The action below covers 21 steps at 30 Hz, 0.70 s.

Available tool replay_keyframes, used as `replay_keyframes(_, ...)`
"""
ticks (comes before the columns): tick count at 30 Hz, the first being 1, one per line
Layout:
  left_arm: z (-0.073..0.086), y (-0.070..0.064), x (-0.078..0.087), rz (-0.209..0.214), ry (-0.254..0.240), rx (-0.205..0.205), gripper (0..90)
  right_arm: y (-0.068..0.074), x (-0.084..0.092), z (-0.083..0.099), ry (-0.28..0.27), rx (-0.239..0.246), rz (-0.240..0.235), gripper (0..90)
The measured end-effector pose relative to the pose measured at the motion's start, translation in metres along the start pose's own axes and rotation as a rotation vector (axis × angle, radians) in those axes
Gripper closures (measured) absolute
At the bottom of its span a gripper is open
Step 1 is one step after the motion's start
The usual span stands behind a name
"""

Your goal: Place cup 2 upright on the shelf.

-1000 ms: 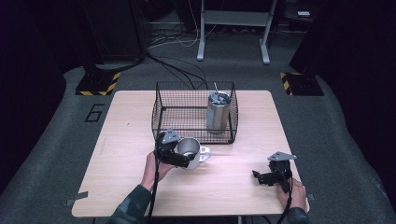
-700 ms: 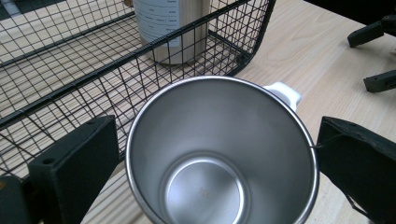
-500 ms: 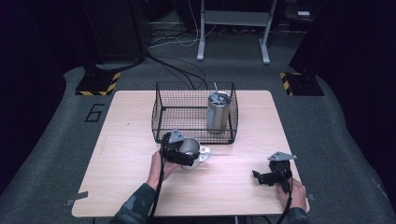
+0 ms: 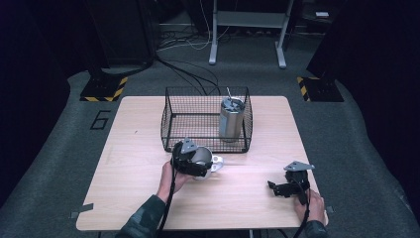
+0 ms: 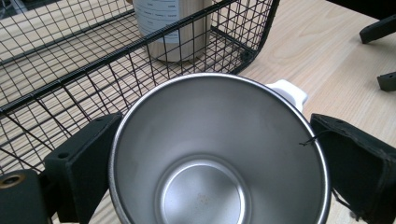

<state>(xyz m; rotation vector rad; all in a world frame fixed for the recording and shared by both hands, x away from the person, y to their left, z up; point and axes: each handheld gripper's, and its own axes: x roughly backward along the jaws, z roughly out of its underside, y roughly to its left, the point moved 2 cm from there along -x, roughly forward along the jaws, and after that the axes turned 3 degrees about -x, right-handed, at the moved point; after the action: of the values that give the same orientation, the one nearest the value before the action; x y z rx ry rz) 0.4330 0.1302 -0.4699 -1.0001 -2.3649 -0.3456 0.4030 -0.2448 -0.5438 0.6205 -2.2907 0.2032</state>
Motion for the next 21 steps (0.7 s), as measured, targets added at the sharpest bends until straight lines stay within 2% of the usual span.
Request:
replay_keyframes(2, 0.0, 0.0, 0.001, -0.009, 0.002, -0.007, 6.4, 0.0, 0.0, 0.0, 0.0, 0.0, 0.0, 0.0)
replay_keyframes(9, -0.001, -0.002, 0.014, -0.001, -0.009, -0.018, 6.4, 0.0, 0.0, 0.0, 0.0, 0.0, 0.0, 0.0)
replay_keyframes(21, -0.013, 0.002, 0.037, -0.003, -0.026, -0.043, 6.4, 0.0, 0.0, 0.0, 0.0, 0.0, 0.0, 0.0)
